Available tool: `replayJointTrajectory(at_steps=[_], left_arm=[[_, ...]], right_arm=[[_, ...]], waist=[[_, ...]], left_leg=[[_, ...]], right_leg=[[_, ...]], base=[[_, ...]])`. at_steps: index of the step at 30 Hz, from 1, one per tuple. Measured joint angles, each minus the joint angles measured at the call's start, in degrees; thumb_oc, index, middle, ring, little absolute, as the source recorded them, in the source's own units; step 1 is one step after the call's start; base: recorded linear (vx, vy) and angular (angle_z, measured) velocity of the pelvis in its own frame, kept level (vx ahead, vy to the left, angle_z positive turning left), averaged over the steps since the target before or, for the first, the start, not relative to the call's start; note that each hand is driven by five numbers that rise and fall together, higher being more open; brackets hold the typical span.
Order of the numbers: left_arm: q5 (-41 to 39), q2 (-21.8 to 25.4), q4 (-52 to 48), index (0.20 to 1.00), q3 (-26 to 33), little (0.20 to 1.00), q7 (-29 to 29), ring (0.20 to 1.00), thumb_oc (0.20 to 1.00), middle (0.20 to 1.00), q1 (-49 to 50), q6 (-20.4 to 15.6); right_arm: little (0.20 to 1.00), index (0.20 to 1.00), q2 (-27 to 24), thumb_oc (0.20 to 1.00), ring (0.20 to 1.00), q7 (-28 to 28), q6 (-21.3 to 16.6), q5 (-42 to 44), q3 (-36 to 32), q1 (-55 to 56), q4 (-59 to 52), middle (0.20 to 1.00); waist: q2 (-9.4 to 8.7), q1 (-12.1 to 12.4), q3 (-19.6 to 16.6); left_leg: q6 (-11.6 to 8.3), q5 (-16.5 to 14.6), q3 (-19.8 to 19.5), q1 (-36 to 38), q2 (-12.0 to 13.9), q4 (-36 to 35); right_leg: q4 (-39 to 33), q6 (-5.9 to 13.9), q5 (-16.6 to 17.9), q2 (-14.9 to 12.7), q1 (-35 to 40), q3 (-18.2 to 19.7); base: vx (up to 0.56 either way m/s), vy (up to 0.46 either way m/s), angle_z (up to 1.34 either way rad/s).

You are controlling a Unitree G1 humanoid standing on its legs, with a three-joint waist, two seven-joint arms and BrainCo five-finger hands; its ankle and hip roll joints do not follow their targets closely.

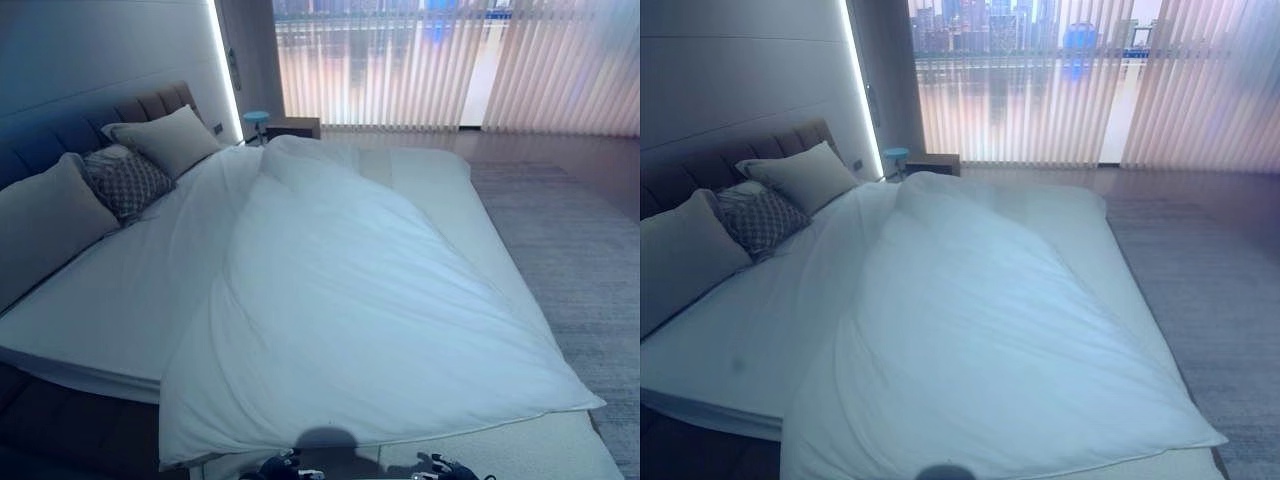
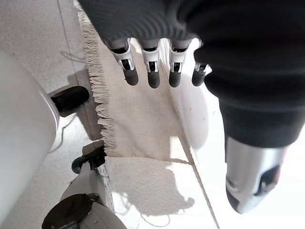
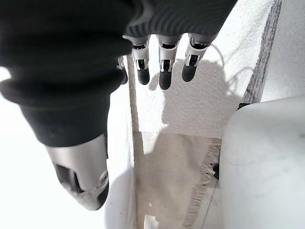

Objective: Make the bed

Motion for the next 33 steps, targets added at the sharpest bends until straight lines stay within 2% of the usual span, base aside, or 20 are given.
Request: replayJointTrajectory(at_steps=[7, 10, 12, 14, 16, 17, 18, 19, 20, 23, 26, 30, 33], left_arm=[[-1.01, 0.0, 0.79, 1.0, 0.6, 1.0, 2.45, 1.0, 1.0, 1.0, -0.23, 0.58], [-7.7, -0.13, -1.27, 1.0, 1.72, 1.0, 3.98, 1.0, 1.0, 1.0, -2.52, 0.42], [-10.83, -0.14, -2.35, 1.0, 1.78, 1.0, 4.66, 1.0, 1.0, 1.0, -4.1, 0.39], [-15.24, 0.03, -3.61, 1.0, 1.56, 1.0, 5.3, 1.0, 1.0, 1.0, -7.06, 0.19], [-18.98, -0.46, -3.85, 1.0, 1.76, 1.0, 5.87, 1.0, 1.0, 1.0, -9.63, -0.28], [-21.07, -0.37, -4.7, 1.0, 1.85, 1.0, 6.45, 1.0, 1.0, 1.0, -10.38, -0.51], [-23.19, -0.44, -5.42, 1.0, 1.88, 1.0, 6.88, 1.0, 1.0, 1.0, -11.66, -1.52], [-25.91, -1.4, -6.25, 1.0, 1.83, 1.0, 7.9, 1.0, 1.0, 1.0, -14.45, -1.82], [-27.43, -1.28, -7.21, 1.0, 1.93, 1.0, 8.36, 1.0, 1.0, 1.0, -15.61, -2.18], [-30.24, -1.26, -7.79, 1.0, 4.22, 1.0, 9.2, 1.0, 1.0, 1.0, -20.74, -2.87], [-31.43, -1.22, -7.78, 1.0, 4.76, 1.0, 9.53, 1.0, 1.0, 1.0, -22.52, -2.91], [-33.0, -1.58, -7.63, 1.0, 6.5, 1.0, 9.55, 1.0, 1.0, 1.0, -23.2, -2.83], [-35.09, -1.79, -7.61, 1.0, 8.08, 1.0, 9.32, 1.0, 1.0, 1.0, -23.82, -2.69]], right_arm=[[1.0, 1.0, 0.19, 1.0, 1.0, 0.11, -0.11, 2.52, -0.11, 0.05, -1.92, 1.0], [1.0, 1.0, 0.18, 1.0, 1.0, 0.02, -1.15, 5.6, 0.0, -0.21, -5.13, 1.0], [1.0, 1.0, 0.36, 1.0, 1.0, -0.09, -1.41, 7.02, 0.16, -0.6, -6.47, 1.0], [1.0, 1.0, 0.32, 1.0, 1.0, -0.43, -2.51, 8.61, 0.65, -1.65, -8.25, 1.0], [1.0, 1.0, 0.26, 1.0, 1.0, -0.96, -2.59, 9.71, 0.79, -3.52, -8.56, 1.0], [1.0, 1.0, 0.12, 1.0, 1.0, -1.21, -2.88, 10.76, 1.2, -3.12, -9.15, 1.0], [1.0, 1.0, 0.24, 1.0, 1.0, -1.35, -3.35, 11.66, 1.31, -4.29, -9.33, 1.0], [1.0, 1.0, -0.14, 1.0, 1.0, -1.75, -3.54, 13.46, 2.01, -5.58, -10.97, 1.0], [1.0, 1.0, -0.1, 1.0, 1.0, -1.84, -3.7, 13.93, 1.95, -6.34, -11.57, 1.0], [1.0, 1.0, -0.37, 1.0, 1.0, -2.61, -3.91, 15.87, 2.4, -9.75, -15.23, 1.0], [1.0, 1.0, -0.48, 1.0, 1.0, -2.76, -4.13, 15.89, 2.45, -10.81, -17.15, 1.0], [1.0, 1.0, -0.84, 1.0, 1.0, -3.61, -4.54, 16.38, 2.78, -11.91, -17.3, 1.0], [1.0, 1.0, -1.0, 1.0, 1.0, -3.67, -4.67, 16.95, 2.87, -12.53, -18.35, 1.0]], waist=[[-0.55, -1.6, 1.21], [-0.83, -1.9, 5.39], [-1.79, -2.4, 8.3], [-2.89, -2.98, 10.75], [-3.13, -3.15, 12.57], [-3.45, -3.73, 12.86], [-3.62, -3.35, 14.07], [-3.79, -4.03, 14.99], [-3.98, -4.21, 15.81], [-3.93, -5.35, 18.63], [-3.94, -6.21, 20.48], [-4.13, -6.26, 20.62], [-4.13, -6.3, 20.62]], left_leg=[[-0.23, 0.12, 1.84, -1.87, 0.29, 0.03], [-0.29, 0.76, 2.33, -5.0, 0.4, 1.16], [-0.39, 1.24, 2.34, -6.55, 0.5, 1.78], [-0.55, 0.96, 2.12, -10.86, 0.64, 4.85], [-0.61, 1.61, 2.29, -12.28, 0.65, 5.31], [-0.68, 0.75, 2.22, -14.06, 0.76, 7.4], [-0.59, -0.32, 2.15, -15.24, 0.68, 8.75], [-0.84, -0.89, 2.35, -18.7, 0.86, 12.46], [-0.64, -2.37, 2.14, -20.87, 0.75, 14.65], [-1.18, -3.64, 2.25, -27.41, 1.42, 20.69], [-1.44, -4.36, 2.11, -29.7, 2.3, 23.87], [-2.26, -6.43, 2.08, -33.78, 3.99, 29.04], [-2.53, -6.83, 2.03, -36.13, 4.71, 30.66]], right_leg=[[1.48, 0.02, 0.0, 0.34, -3.23, 1.33], [4.94, 0.36, -0.37, 0.39, -7.47, 1.57], [6.06, 0.57, -0.37, 0.52, -9.29, 1.53], [10.95, 0.99, -1.89, 0.27, -14.44, 1.21], [12.36, 1.07, -1.96, 0.54, -16.27, 0.9], [14.35, 1.45, -2.82, 0.05, -18.17, 0.52], [16.88, 0.89, -3.95, -0.18, -19.81, 0.34], [20.85, 2.14, -5.23, -0.47, -23.48, 0.23], [23.32, 1.86, -6.54, -0.92, -25.65, 0.31], [29.56, 1.52, -8.09, -1.14, -31.99, 0.12], [31.58, 1.08, -8.99, -0.99, -33.79, -0.74], [34.51, 0.47, -9.94, 0.15, -37.16, -0.86], [35.16, 0.52, -9.86, 0.73, -39.24, -0.67]], base=[[-0.07, -0.017, -0.15], [-0.17, -0.04, -0.11], [-0.21, -0.056, 0.0], [-0.16, -0.042, 0.01], [-0.13, -0.028, 0.01], [-0.14, -0.017, 0.02], [-0.14, -0.017, 0.03], [-0.19, -0.052, 0.05], [-0.05, -0.036, 0.06], [-0.04, -0.061, 0.09], [-0.02, -0.033, 0.12], [-0.01, -0.013, -0.07], [0.0, -0.015, -0.09]])
